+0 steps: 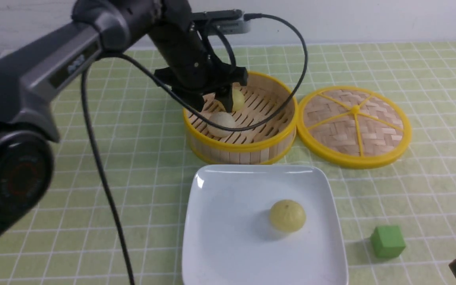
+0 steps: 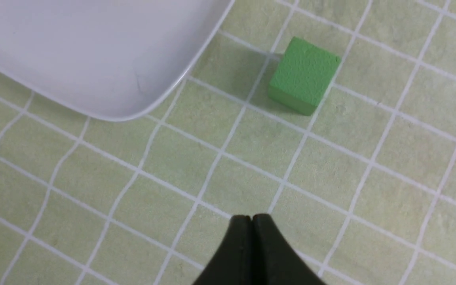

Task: Put the steamed buns into the plate on the green tablecloth.
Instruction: 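Reach into the bamboo steamer and grasp a bun with the left gripper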

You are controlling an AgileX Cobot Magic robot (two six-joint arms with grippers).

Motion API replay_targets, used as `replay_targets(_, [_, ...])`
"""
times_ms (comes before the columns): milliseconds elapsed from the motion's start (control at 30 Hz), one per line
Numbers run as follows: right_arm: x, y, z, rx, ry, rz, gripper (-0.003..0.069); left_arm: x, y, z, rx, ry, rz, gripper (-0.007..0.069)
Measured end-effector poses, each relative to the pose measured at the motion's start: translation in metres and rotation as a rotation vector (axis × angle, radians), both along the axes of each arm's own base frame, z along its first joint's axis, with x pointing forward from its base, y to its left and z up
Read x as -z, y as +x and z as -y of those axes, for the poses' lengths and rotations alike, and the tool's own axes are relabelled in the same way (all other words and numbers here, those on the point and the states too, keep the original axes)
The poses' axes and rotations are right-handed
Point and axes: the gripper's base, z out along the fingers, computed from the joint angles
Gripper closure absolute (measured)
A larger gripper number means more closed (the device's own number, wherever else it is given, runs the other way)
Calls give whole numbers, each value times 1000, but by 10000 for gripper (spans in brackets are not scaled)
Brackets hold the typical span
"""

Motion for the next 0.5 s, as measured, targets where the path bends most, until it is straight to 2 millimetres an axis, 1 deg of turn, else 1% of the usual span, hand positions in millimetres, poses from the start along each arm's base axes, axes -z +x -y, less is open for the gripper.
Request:
replay_targets(100, [0,0,0,1,5,4,663,16,12,8,14,53,22,130])
replay_targets(133, [0,0,0,1,5,4,662,17,13,9,15,57,23,130])
replay_targets(167, [0,1,0,2,6,6,660,28,18,9,17,90,25,130])
replay_targets(267, [0,1,-1,2,10,6,659,51,24,10,13,129,-2,134])
replay_targets(333, [0,1,-1,3,11,8,657,63,26,11,-3,135,-29,167])
replay_targets(400, [0,1,-1,3,11,9,657,69,26,12,-18,127,-51,247])
replay_targets(467, [0,1,-1,3,11,9,655,64,24,13,-19,128,-56,389])
replay_targets(500, [0,1,-1,3,11,9,655,57,24,12,-20,128,-56,468])
